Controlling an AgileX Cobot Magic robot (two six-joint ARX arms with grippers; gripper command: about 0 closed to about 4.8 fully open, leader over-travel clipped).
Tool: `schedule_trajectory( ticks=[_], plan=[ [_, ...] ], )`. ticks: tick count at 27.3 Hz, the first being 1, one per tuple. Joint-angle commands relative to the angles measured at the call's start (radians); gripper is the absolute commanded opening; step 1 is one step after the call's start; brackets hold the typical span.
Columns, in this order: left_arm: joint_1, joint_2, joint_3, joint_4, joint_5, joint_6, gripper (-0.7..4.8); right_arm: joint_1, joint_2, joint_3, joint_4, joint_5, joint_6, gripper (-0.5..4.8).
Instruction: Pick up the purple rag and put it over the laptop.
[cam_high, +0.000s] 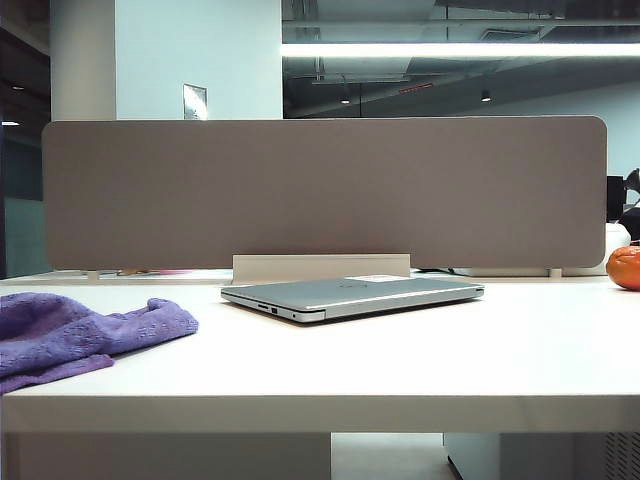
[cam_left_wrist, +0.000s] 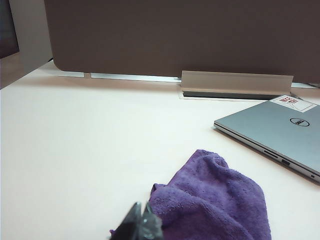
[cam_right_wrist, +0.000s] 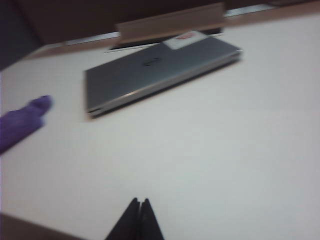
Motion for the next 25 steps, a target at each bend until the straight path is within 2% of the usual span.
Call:
schedule_trajectory(
  ticks=[1,7,11,16,25],
  plan=[
    [0.0,0.001,0.003,0.013,0.004,0.001,-0.06,0.001,-0.002,-0.003,0.051,-0.157,0.075,0.22],
    [0.0,0.001,0.003,0.013,0.004,0.0,-0.06,0.001,-0.002,-0.003,0.057,-0.377,0.105,0.22],
    [0.0,0.001,0.003,0.013,0.004,0.0,-0.06,0.001,-0.002,-0.003,0.058,-0.47,0.106,0.22],
    [0.0,0.001,0.003,0.006,0.004,-0.002,-0.06,0.001,-0.002,-0.003,0.06,-0.49,0.124,0.22],
    [0.0,0.002,0.018,0.008,0.03,-0.141,-0.06,0.001,-0.002,-0.003,0.06,-0.482,0.123,0.22]
  ],
)
